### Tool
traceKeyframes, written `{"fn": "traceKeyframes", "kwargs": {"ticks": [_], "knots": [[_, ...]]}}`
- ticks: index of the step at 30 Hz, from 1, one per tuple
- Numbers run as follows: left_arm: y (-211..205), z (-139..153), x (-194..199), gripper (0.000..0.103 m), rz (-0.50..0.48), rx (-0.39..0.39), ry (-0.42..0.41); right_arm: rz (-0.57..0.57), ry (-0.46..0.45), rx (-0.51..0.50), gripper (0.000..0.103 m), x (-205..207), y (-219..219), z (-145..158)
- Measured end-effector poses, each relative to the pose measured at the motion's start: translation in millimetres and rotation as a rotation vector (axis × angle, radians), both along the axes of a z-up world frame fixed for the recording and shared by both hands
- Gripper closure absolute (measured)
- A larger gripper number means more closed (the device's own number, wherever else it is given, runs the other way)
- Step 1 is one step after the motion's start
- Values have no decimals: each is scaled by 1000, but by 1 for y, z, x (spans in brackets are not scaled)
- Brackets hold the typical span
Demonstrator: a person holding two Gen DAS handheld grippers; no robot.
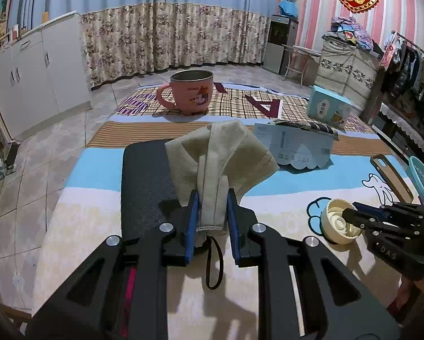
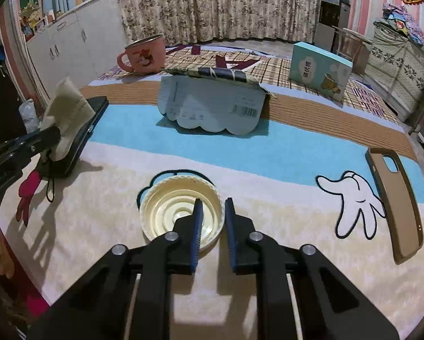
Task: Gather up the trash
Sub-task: 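Grasp the cream round lid with the right tool while the left tool holds the cloth, then carry the beige cloth and cream lid to the blue basket and release both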
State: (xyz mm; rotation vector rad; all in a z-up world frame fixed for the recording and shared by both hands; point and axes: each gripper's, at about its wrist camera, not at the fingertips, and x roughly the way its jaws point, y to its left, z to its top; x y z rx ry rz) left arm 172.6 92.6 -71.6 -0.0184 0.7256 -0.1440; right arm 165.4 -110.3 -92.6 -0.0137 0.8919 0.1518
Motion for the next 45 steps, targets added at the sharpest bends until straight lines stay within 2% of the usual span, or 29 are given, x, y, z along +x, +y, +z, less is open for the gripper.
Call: {"fn": "traceKeyframes", "kwargs": {"ticks": [4,6,14,18,26,35,39,45], "knots": [[-1,0,0,84,3,3,1,-28,-17,7,89,0,-17,5],[-2,0,0,84,0,5,-1,-48,-30,6,97,0,-29,10],[-26,7,0,84,-20,21,-6,-119,-53,13,97,3,-82,22],[-40,10,0,84,-39,23,-7,-139,-79,-14,97,-1,-101,30],[-86,20,0,84,-110,37,-23,-206,-122,-15,97,-13,-152,50],[-164,22,2,84,-234,60,-13,-316,-183,-15,97,-40,-224,69],[-209,30,-2,84,-302,54,-23,-380,-195,-15,97,-54,-264,72],[-299,42,-13,84,-434,42,-49,-503,-191,-24,97,-85,-341,70]]}}
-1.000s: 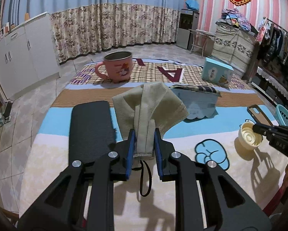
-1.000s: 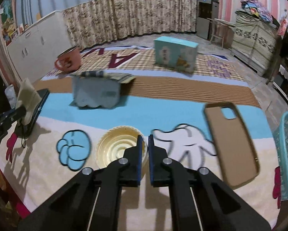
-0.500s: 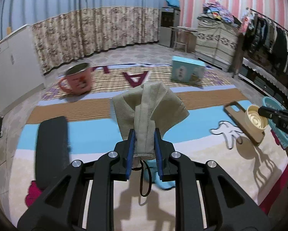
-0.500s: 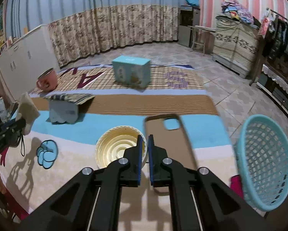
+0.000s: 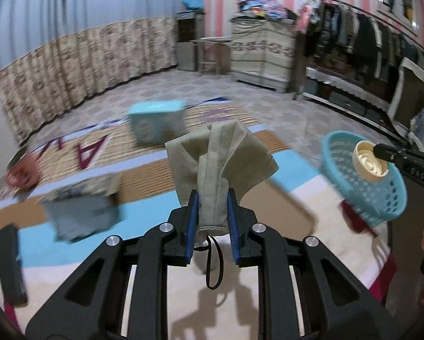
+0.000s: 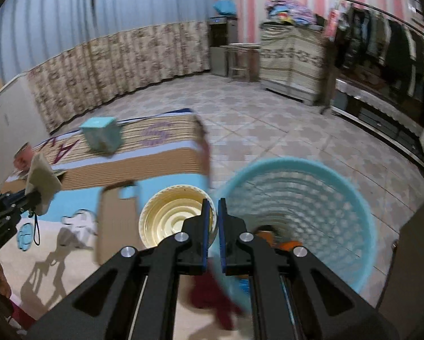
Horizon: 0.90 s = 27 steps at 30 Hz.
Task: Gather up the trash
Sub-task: 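Carry the beige cloth and cream lid to the blue basket and release both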
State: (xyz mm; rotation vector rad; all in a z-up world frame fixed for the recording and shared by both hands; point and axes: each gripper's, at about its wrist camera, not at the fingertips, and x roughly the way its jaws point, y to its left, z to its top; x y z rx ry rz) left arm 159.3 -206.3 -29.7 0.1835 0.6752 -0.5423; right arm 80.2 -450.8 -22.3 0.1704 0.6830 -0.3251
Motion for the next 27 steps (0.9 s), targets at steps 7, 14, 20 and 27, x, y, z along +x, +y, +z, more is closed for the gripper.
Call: {"fn": "traceKeyframes", "kwargs": {"ticks": [7,14,20,27], "knots": [[-98,-1,-17,84,-138,-22,15,-111,15,-17,97,-28,-74,-5],[-169,-13,-32,84,-235,-19,52,-159,12,-1,97,-43,-113,-10],[-207,-15,-38,81,-277,2,55,-176,17,12,97,-49,-129,-18],[-212,-9,-32,50,-260,-21,52,-170,15,14,97,-49,-134,-21]]}}
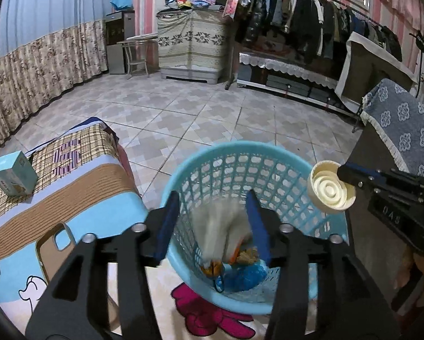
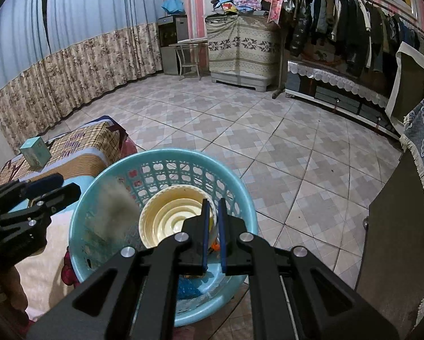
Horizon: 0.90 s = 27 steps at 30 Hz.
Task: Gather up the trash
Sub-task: 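Carry the beige cloth and cream lid to the blue basket and release both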
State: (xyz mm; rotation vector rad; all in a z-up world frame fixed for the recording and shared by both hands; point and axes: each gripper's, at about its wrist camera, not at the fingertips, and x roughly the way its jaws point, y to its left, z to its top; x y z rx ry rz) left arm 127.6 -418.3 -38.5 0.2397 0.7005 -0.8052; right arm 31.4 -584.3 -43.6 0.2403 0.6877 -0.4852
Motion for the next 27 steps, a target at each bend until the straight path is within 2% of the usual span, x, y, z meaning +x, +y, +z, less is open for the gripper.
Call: {"fn": "traceKeyframes", "kwargs": {"ticks": [1,6,8,13,18,19,20,21,22,27], "knots": [[0,0,0,48,7,3,-6,2,0,0,97,0,1,-1],[19,7,7,18,96,20,-68,15,4,3,97,6,10,-5],[30,10,9,11,136,17,-79,18,6,9,97,9,13,-7],[55,17,14,6,185,9,-103,35,8,31,97,22,23,-13],[75,23,17,6,235,19,-139,62,20,19,92,39,34,-19],[78,23,17,6,240,19,-140,63,27,22,88,42,34,-20],[82,24,17,6,247,18,-144,60,32,28,70,45,33,-21],[88,24,17,6,255,18,-149,57,33,30,58,46,33,-22],[92,25,15,6,260,17,-153,47,32,27,40,47,33,-23],[119,31,18,6,305,16,-174,25,51,31,32,45,32,-26]]}}
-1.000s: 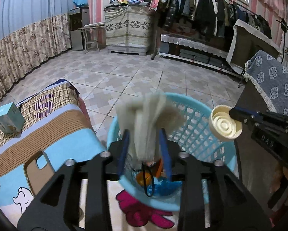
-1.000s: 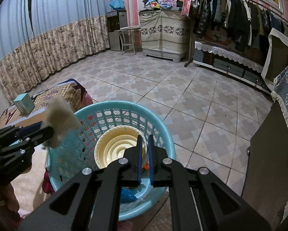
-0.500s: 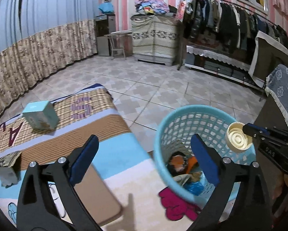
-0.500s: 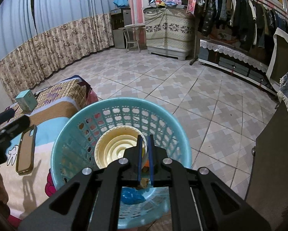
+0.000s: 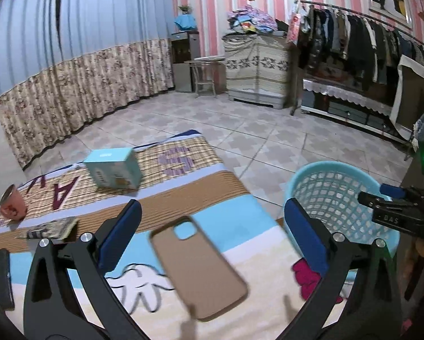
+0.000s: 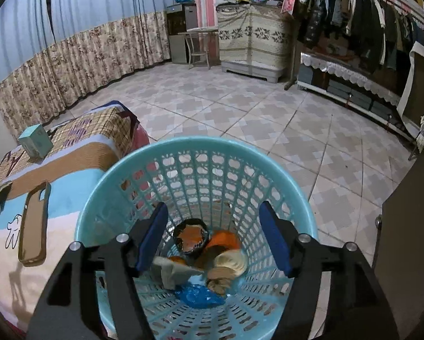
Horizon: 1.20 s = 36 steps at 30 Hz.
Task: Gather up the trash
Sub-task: 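Carry the beige cloth and cream lid to the blue basket and release both, then grasp the printed snack packet with the right tool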
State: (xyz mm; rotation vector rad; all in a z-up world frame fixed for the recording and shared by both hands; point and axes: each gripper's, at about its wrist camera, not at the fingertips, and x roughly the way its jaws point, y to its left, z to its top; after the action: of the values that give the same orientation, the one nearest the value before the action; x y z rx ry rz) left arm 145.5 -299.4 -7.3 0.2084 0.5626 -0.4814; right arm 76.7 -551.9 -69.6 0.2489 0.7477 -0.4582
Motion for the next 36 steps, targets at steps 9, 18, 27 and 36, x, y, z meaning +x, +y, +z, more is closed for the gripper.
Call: {"fn": "traceKeyframes", "kwargs": {"ticks": [9,18,27,36], "knots": [[84,4,15,6,127,-15,-1,-4,-25,-69,18,-5,37,10],[184,4,28,6,274,1,-2,128,-86,-117,16,19,130,37],[279,-1,43,6,380,22,9,269,-97,-143,16,53,223,44],[350,-17,64,6,443,25,29,400,-87,-157,16,86,302,43]]}}
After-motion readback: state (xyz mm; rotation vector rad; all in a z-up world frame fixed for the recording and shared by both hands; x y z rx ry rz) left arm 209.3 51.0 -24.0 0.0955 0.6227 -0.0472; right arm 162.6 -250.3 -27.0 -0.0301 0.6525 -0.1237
